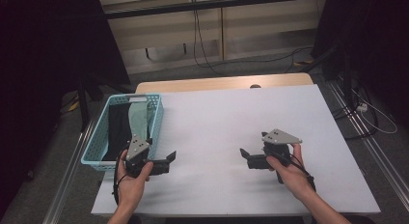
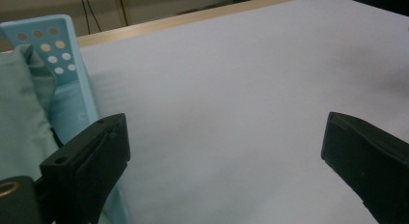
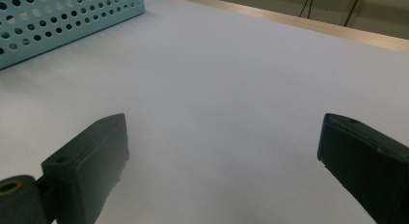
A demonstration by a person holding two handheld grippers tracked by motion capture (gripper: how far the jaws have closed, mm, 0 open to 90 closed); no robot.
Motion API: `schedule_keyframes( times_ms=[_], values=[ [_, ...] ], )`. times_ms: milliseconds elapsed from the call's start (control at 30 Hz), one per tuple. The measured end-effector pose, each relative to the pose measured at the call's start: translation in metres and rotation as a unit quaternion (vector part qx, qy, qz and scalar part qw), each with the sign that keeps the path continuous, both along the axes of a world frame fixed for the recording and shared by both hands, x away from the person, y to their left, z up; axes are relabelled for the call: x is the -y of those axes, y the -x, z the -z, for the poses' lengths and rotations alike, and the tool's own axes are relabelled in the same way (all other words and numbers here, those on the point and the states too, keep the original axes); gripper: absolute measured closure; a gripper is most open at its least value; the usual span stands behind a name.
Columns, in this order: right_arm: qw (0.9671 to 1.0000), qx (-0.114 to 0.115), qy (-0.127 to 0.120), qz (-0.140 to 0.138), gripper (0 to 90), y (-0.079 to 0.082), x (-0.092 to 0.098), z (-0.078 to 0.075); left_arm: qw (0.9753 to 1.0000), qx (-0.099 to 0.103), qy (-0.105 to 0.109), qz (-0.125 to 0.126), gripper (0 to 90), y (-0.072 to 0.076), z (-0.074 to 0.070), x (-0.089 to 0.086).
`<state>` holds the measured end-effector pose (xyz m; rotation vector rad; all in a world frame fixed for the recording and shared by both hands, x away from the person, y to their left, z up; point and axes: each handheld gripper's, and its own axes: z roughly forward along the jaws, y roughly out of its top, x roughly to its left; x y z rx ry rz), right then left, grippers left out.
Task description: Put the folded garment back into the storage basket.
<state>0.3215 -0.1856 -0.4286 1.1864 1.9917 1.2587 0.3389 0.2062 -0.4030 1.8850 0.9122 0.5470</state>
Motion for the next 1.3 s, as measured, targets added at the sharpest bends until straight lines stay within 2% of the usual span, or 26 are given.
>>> schedule_keyframes(
  times_ms=[200, 333, 633, 767, 933, 1033, 1300],
  values=[
    [0.9998, 0.001, -0.001, 0.018, 4.1, 0.011, 0.018, 0.001, 1.0000, -0.004, -0.005, 0.007, 3.4, 0.001, 0.004, 0.003],
    [0.9993, -0.002, 0.004, 0.037, 4.8, 0.017, 0.033, 0.005, 1.0000, -0.007, -0.003, 0.000, 3.4, 0.003, 0.008, 0.004],
    [0.9986, -0.004, 0.009, 0.051, 4.6, 0.030, 0.052, 0.009, 0.9999, -0.007, -0.006, 0.013, 3.4, 0.008, 0.010, 0.007],
    [0.9982, -0.006, 0.012, 0.058, 4.7, 0.033, 0.059, 0.011, 0.9999, -0.007, -0.003, 0.013, 3.4, 0.008, 0.012, 0.007],
    [0.9978, -0.005, 0.008, 0.066, 4.7, 0.039, 0.063, 0.013, 0.9998, -0.007, -0.009, 0.014, 3.4, 0.007, 0.014, 0.007],
    [0.9973, -0.006, 0.003, 0.073, 4.7, 0.042, 0.066, 0.016, 0.9999, -0.005, -0.005, 0.013, 3.4, 0.008, 0.014, 0.007],
    [0.9971, 0.009, 0.000, 0.075, 3.7, 0.053, 0.062, 0.017, 1.0000, 0.000, 0.003, 0.006, 3.9, 0.007, 0.015, 0.005]
  ],
)
